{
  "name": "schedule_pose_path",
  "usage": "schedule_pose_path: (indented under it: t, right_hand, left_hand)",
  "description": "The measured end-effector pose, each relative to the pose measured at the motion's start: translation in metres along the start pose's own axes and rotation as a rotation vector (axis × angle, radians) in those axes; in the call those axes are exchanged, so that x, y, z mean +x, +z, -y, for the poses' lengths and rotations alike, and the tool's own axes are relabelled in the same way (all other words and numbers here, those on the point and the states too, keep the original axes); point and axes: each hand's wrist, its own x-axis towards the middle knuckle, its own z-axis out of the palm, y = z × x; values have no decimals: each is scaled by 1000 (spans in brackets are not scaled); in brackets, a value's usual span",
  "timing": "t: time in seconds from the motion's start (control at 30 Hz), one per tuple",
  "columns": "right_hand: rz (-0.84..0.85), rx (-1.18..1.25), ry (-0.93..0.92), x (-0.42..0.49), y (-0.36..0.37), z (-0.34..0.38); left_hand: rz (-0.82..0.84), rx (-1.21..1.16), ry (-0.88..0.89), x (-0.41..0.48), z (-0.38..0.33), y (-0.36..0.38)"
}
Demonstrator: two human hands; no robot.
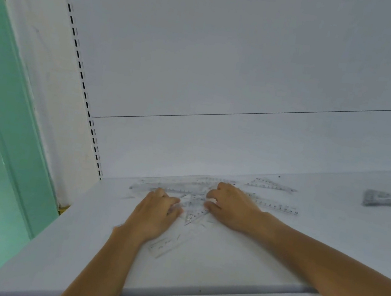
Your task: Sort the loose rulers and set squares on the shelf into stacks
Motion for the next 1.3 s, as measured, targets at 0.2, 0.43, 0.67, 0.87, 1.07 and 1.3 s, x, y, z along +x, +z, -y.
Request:
schedule_pose_path:
  t: [0.2,0.43,0.67,0.87,1.07,1.3]
  right_hand:
    - [-64,96,148,-2,2,-7]
    - [-164,-9,236,-5,6,-7]
    - [-261,-5,197,-6,6,-7]
    - [-343,7,-19,-13,-6,-5]
    - [-231,-77,46,-41,-36,-28]
    - [-323,-75,209,-101,-83,-88]
  left_hand:
    - [31,-50,21,-2,-6,-2]
    - [-88,-134,-200,-3,-13,-5]
    - [-283,-106,-250,-5,-13,-9]
    - [-415,-98,-16,-5,-6,-14]
    - [-372,23,99,-5,-22,-19]
    - [-141,-258,120,9,-83,-28]
